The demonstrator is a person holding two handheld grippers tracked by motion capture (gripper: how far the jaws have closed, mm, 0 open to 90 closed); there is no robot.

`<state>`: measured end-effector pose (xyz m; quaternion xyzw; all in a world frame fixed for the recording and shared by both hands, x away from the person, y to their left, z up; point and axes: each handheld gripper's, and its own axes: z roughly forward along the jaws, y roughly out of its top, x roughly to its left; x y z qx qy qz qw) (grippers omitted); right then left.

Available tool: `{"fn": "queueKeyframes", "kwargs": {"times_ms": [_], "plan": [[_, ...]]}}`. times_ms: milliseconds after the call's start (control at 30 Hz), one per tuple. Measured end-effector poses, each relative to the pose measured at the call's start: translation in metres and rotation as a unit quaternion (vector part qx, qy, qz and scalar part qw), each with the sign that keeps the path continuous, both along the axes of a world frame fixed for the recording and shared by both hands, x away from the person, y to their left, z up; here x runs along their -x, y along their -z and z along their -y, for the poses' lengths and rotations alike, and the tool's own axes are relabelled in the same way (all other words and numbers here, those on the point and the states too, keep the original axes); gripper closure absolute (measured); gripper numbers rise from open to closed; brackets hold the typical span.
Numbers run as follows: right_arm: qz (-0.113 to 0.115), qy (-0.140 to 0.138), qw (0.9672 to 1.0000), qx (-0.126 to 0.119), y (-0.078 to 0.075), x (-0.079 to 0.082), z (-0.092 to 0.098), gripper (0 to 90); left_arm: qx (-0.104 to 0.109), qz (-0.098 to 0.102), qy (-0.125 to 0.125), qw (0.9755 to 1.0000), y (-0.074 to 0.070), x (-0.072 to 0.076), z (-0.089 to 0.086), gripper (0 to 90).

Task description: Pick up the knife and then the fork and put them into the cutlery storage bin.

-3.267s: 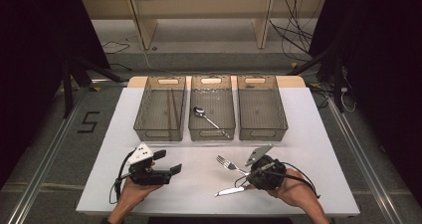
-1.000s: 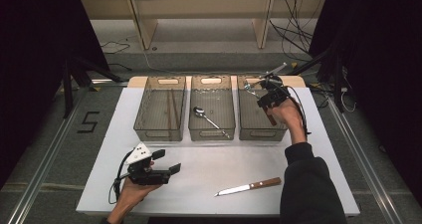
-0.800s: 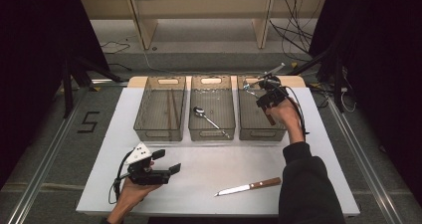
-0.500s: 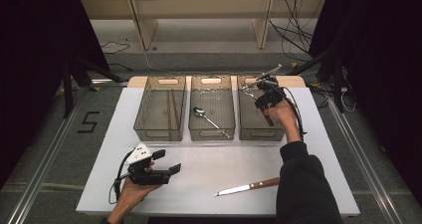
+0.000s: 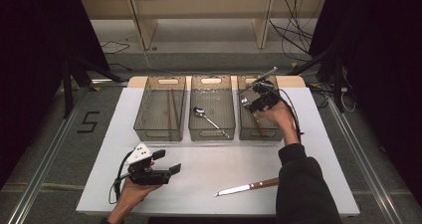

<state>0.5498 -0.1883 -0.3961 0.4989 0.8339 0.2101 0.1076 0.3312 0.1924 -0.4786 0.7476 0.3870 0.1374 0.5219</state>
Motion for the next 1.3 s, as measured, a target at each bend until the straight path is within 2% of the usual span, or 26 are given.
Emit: {"fn": "queueKeyframes", "kwargs": {"times_ms": [167, 267, 367, 533, 700, 933, 1300], "plan": [[0.01, -0.009, 0.9999, -0.009, -0.006, 0.007, 0.0, 52.6, 0.0, 0.0, -0.001, 1.0, 0.0, 0.0, 0.001, 16.0], [0.027, -0.026, 0.9991, -0.017, -0.009, 0.015, 0.001, 48.9, 0.0, 0.0, 0.0, 1.0, 0.0, 0.0, 0.0, 16.0], [0.041, -0.046, 0.9975, -0.034, -0.013, 0.026, 0.003, 44.9, 0.0, -0.001, -0.001, 1.0, 0.0, 0.0, 0.0, 16.0], [0.06, -0.069, 0.9946, -0.048, -0.02, 0.048, 0.004, 37.9, 0.0, -0.001, -0.001, 1.0, 0.0, 0.0, 0.0, 16.0], [0.073, -0.101, 0.9903, -0.06, -0.026, 0.073, 0.003, 34.1, 0.0, -0.001, -0.002, 1.0, 0.0, 0.0, 0.0, 16.0], [0.085, -0.16, 0.9804, -0.078, -0.027, 0.109, -0.004, 32.4, 0.0, -0.002, -0.002, 1.0, 0.001, 0.0, 0.0, 16.0], [0.078, -0.215, 0.9716, -0.062, -0.017, 0.146, -0.014, 30.7, 0.002, 0.0, 0.001, 1.0, 0.001, 0.001, 0.001, 16.0]]}}
